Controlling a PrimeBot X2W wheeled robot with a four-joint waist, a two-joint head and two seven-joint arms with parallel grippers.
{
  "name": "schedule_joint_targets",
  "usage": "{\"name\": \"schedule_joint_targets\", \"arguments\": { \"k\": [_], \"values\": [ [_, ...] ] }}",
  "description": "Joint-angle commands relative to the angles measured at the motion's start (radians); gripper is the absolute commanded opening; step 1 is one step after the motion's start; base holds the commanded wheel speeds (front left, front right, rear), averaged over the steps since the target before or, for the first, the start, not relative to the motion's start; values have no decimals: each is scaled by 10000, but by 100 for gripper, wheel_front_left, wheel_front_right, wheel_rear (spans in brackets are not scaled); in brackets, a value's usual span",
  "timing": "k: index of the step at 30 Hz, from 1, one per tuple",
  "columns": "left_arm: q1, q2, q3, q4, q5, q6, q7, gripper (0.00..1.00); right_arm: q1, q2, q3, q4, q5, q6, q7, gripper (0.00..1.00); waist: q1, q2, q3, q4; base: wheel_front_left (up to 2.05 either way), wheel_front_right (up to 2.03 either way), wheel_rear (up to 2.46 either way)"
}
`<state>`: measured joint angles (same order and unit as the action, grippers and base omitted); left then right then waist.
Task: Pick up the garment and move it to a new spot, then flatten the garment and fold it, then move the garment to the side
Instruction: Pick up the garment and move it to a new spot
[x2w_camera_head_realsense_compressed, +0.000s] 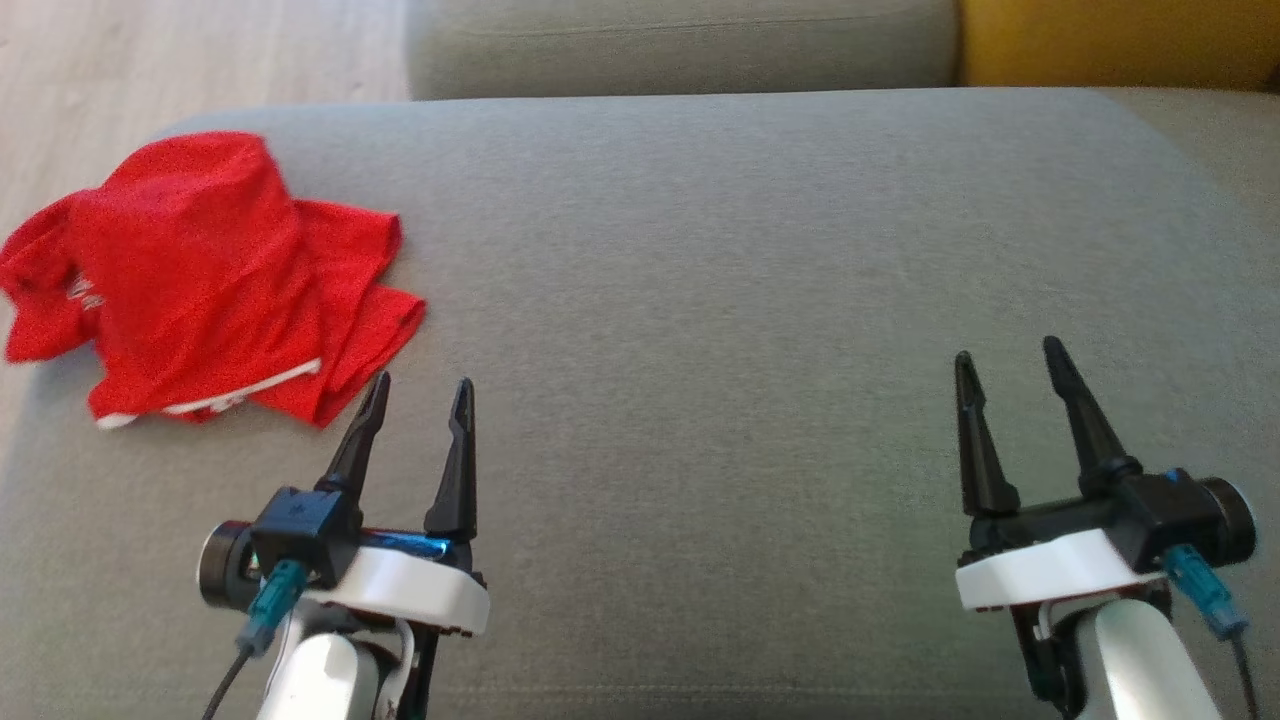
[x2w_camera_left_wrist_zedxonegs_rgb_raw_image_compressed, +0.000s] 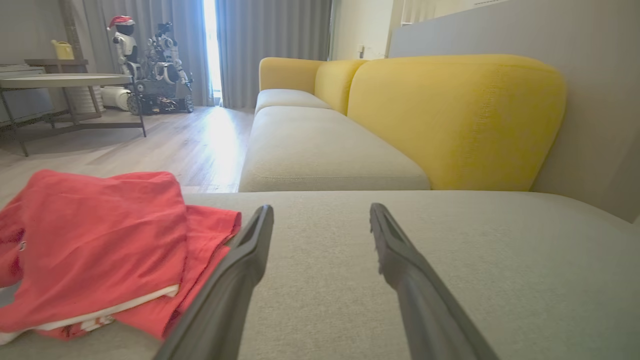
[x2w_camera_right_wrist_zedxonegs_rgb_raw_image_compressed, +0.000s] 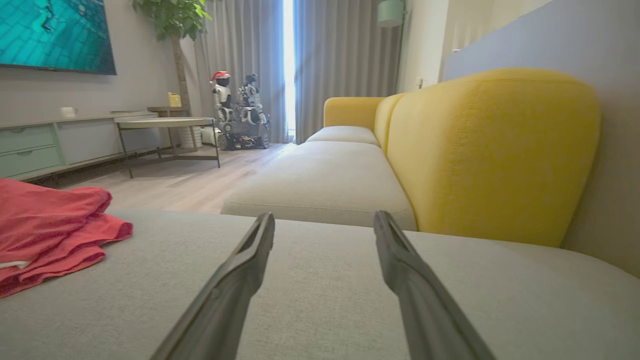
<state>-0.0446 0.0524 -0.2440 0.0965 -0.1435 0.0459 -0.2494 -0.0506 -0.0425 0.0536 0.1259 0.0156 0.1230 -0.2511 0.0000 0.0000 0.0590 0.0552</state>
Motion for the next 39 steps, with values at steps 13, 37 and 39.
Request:
{"name": "schedule_joint_targets", "arguments": {
  "k": [13, 37, 39],
  "values": [
    [-237, -21, 752, -613, -174, 332, -124, 100, -341, -77, 860, -207, -146, 77, -107, 100, 0, 0, 24, 2397, 0, 0, 0],
    [387, -22, 954, -593, -179, 378, -124, 100, 15, -77, 1185, 30, 100, 77, -107, 100, 0, 0, -612, 3441, 0, 0, 0],
    [381, -22, 984, -594, -172, 375, -124, 100, 13, -77, 1199, 6, 105, 77, -107, 100, 0, 0, -605, 3413, 0, 0, 0]
  ]
}}
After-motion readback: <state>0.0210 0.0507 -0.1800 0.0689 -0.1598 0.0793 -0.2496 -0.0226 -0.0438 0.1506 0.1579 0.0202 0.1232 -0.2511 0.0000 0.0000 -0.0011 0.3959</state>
